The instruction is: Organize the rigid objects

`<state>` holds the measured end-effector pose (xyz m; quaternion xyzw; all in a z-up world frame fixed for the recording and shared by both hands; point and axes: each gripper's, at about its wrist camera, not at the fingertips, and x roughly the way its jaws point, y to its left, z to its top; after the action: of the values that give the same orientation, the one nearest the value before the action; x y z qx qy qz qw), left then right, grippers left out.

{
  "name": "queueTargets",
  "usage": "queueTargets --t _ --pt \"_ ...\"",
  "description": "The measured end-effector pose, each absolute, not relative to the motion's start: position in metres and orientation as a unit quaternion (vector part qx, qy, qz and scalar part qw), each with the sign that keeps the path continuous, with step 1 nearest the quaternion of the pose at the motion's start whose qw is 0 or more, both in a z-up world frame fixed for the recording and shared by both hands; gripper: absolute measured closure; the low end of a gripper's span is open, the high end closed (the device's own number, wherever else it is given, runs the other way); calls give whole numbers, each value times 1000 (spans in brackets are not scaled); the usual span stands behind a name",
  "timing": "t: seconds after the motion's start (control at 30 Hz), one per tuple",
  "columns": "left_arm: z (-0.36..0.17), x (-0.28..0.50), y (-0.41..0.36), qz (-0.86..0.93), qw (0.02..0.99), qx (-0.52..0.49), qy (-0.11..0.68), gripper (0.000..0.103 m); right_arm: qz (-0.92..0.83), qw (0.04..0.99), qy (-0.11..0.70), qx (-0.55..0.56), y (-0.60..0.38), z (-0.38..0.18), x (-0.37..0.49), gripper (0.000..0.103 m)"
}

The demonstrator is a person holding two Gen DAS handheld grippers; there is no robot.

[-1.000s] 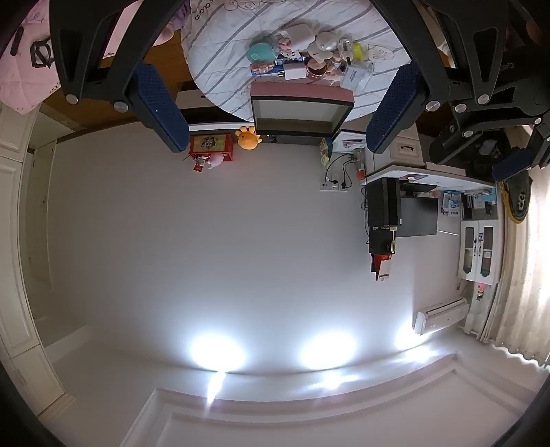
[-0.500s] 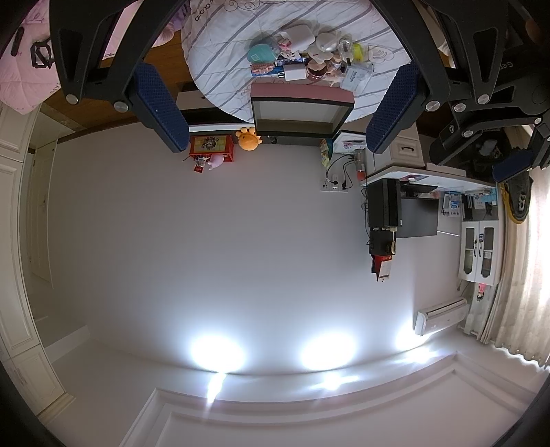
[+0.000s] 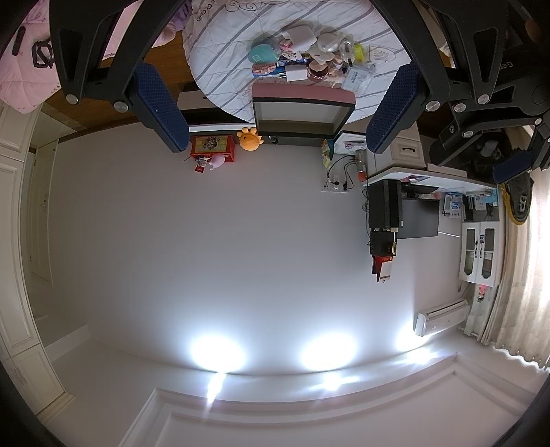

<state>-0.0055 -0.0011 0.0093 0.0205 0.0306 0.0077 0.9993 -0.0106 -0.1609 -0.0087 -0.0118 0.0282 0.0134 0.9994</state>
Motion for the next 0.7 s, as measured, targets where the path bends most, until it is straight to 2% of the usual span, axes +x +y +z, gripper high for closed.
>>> queueTargets --t 0.7 --pt "8 -8 0 8 999 29 27 0 14 999 28 -10 -161 -9 -11 0"
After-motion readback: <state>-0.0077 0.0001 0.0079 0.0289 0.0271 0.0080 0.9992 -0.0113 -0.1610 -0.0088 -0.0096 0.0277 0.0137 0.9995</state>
